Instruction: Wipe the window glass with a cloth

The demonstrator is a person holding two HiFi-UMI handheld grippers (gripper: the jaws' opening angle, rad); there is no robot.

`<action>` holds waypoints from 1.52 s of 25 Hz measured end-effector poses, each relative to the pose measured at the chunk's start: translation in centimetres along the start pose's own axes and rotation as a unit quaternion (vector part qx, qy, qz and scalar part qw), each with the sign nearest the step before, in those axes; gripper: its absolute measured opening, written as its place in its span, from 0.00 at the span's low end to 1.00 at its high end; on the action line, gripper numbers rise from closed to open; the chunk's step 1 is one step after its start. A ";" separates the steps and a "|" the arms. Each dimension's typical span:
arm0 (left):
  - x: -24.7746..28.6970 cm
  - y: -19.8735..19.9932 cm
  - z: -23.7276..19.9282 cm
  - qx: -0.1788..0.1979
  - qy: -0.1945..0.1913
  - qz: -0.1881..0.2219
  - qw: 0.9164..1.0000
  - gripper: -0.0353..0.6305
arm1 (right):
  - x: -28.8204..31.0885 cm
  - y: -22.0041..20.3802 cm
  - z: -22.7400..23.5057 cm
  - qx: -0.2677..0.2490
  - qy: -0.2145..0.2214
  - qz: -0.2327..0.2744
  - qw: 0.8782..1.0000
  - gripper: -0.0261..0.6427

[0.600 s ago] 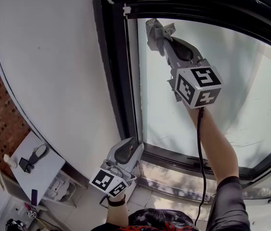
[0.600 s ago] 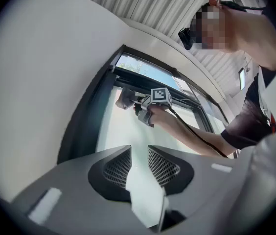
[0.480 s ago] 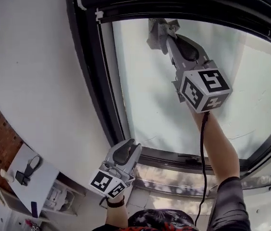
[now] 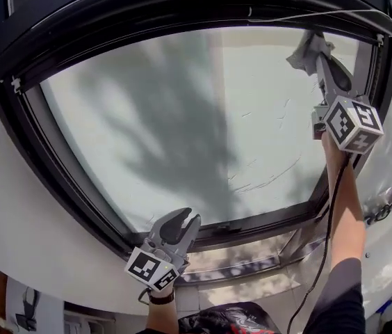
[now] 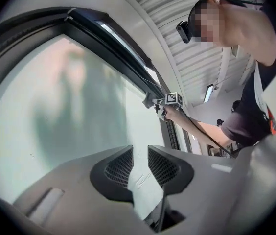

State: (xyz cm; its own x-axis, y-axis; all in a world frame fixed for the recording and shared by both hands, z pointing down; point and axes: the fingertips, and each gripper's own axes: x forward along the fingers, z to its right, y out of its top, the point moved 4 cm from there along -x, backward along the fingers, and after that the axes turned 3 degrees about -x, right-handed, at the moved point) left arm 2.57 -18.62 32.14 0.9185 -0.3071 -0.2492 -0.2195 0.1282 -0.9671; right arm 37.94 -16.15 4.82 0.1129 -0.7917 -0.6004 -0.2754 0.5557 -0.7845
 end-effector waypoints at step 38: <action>-10.5 1.6 -0.6 0.008 0.062 -0.006 0.998 0.17 | 3.1 -0.8 -31.1 0.032 0.232 0.026 0.972 0.08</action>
State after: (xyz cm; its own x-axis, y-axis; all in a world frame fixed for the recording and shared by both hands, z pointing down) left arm -7.66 -15.72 33.17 0.8726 -0.4235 -0.2433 -0.2026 0.1394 -0.9693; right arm 8.78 -26.96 8.38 -0.3463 -0.7834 -0.5161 -0.2077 0.6005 -0.7722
